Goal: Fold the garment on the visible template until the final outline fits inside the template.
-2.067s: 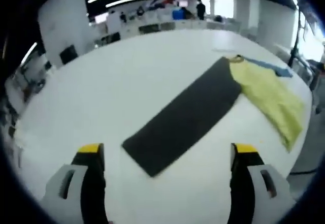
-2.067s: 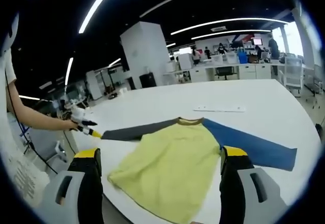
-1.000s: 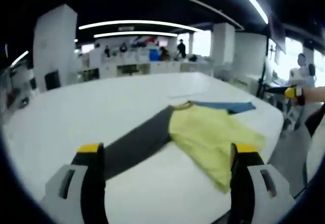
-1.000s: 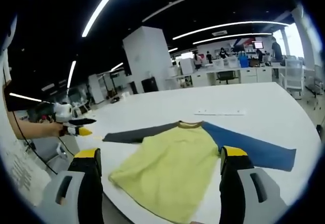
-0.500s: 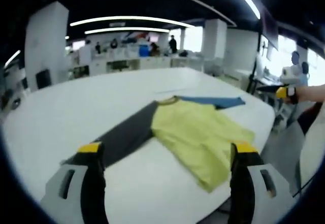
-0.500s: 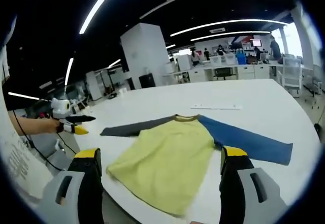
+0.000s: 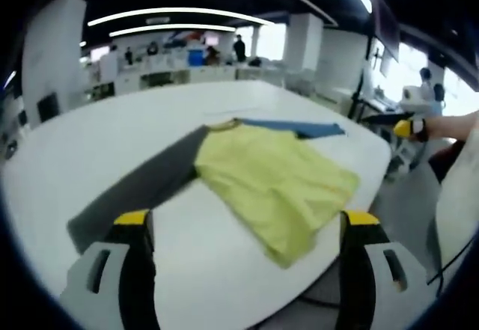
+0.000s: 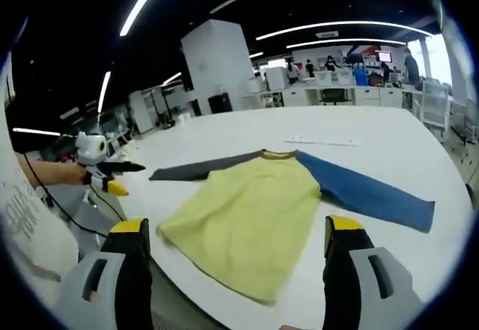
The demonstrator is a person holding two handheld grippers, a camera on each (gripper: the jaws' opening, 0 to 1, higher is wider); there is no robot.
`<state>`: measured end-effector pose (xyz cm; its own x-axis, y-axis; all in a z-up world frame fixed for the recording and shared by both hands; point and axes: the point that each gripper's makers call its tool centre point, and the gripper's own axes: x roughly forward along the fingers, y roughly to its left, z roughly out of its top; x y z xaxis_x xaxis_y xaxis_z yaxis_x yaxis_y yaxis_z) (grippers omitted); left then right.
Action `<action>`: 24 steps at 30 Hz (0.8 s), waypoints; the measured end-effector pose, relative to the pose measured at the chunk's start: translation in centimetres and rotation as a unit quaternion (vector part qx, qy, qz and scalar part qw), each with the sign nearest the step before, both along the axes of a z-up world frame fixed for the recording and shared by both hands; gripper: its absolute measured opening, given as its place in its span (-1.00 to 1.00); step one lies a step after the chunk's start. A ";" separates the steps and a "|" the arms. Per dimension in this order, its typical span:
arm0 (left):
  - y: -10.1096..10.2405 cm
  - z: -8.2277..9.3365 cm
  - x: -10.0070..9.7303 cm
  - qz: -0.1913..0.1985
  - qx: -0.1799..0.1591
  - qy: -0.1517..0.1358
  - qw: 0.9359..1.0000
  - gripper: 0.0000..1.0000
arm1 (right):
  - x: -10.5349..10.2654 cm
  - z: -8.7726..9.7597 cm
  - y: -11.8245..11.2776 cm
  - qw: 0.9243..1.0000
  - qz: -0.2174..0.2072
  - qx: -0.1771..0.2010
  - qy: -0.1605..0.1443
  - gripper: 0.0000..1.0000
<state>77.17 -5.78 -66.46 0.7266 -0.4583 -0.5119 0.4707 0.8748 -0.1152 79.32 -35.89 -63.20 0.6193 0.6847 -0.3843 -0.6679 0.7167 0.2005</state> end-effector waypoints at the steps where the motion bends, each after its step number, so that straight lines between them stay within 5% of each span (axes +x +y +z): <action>1: -0.2 -0.2 -0.2 -0.001 -0.001 0.004 1.000 0.99 | -0.2 -0.3 0.0 1.000 0.002 -0.002 0.004 0.92; 16: -2.9 -4.9 -2.4 -0.036 -0.010 0.075 0.997 0.95 | -2.0 -5.7 -0.6 0.997 0.010 -0.027 0.070 0.79; 24: -3.8 -6.3 -2.7 -0.052 0.000 0.089 0.995 0.90 | -2.5 -8.1 -0.4 0.993 0.026 -0.057 0.098 0.70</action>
